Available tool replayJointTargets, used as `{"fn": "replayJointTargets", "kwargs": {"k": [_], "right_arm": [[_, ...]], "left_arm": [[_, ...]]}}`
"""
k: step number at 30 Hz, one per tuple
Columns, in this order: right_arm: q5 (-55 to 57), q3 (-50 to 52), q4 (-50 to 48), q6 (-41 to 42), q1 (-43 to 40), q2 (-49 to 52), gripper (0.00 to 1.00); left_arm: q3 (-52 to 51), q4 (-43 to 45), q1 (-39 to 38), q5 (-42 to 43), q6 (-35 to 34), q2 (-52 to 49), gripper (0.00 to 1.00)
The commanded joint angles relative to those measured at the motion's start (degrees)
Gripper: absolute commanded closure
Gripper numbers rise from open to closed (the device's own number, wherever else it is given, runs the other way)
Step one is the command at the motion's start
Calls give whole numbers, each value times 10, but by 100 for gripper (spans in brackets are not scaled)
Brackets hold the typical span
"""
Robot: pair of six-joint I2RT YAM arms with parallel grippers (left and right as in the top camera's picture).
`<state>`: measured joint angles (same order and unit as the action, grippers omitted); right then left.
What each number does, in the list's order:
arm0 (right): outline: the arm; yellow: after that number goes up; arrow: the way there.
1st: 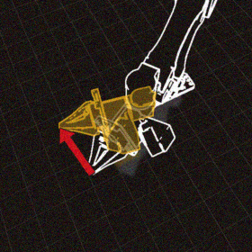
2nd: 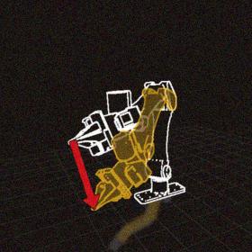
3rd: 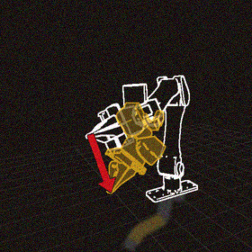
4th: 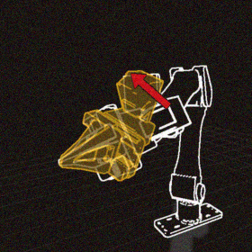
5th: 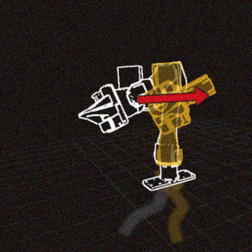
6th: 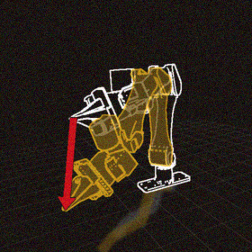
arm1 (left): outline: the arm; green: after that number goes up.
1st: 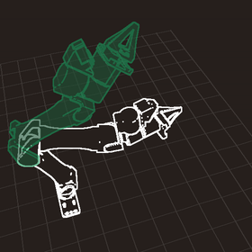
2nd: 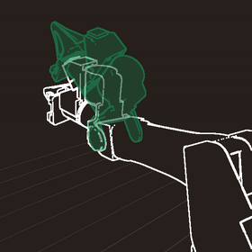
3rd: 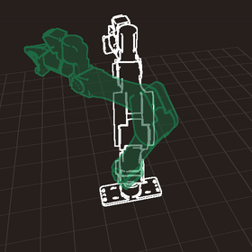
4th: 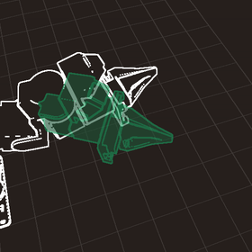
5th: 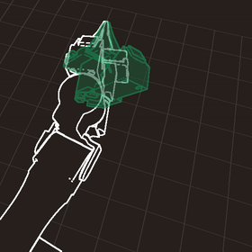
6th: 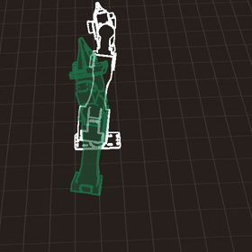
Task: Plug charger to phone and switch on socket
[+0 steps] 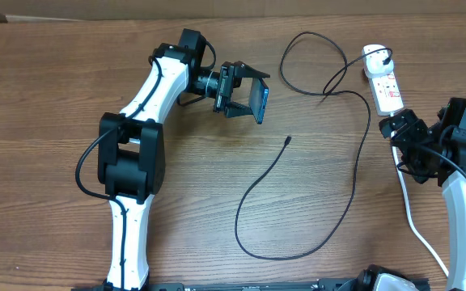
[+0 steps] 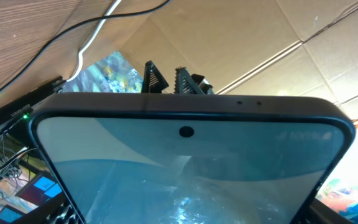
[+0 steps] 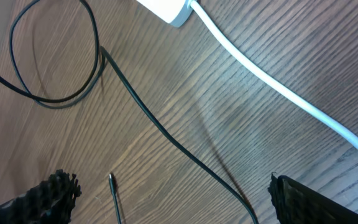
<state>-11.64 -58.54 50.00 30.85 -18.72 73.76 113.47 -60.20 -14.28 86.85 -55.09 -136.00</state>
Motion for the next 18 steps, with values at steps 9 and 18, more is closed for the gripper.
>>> {"fn": "replayJointTargets", "kwargs": {"k": [9, 18], "right_arm": [[-4, -7, 16, -14, -2, 0, 0], [-4, -7, 22, -14, -2, 0, 0]], "left_arm": [[0, -2, 0, 38, 6, 180, 39], [0, 37, 7, 36, -50, 236, 39]]}}
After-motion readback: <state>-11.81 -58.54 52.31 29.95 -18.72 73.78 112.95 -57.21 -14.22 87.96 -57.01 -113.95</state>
